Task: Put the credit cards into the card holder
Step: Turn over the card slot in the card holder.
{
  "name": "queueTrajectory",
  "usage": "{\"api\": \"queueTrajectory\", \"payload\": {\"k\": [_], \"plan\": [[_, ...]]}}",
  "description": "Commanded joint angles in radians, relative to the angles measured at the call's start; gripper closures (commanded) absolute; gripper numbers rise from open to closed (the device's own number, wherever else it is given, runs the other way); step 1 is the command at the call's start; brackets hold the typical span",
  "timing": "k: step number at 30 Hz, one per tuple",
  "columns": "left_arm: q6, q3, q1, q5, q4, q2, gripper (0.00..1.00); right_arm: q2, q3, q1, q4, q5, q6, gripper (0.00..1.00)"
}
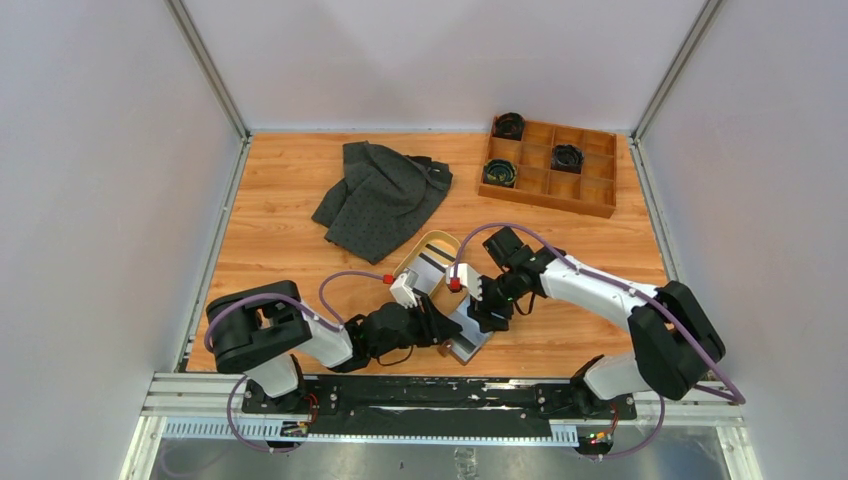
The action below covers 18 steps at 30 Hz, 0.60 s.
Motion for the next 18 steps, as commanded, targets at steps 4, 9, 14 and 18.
{"api": "queueTrajectory", "payload": {"k": [4,9,14,18], "plan": [[-0.008,0.010,0.005,-0.004,-0.037,0.029,0.60,0.016,0.032,-0.012,-0.029,-0.010,0.030,0.41],[-0.032,0.005,0.012,-0.007,-0.026,0.044,0.80,0.014,0.037,-0.011,-0.029,-0.015,0.046,0.41],[-0.026,-0.001,0.021,0.000,-0.006,0.034,1.00,0.013,0.041,-0.012,-0.027,-0.025,0.059,0.43],[0.013,0.001,0.021,0.017,-0.009,0.016,1.00,0.015,0.047,-0.015,-0.024,-0.020,0.075,0.43]]}}
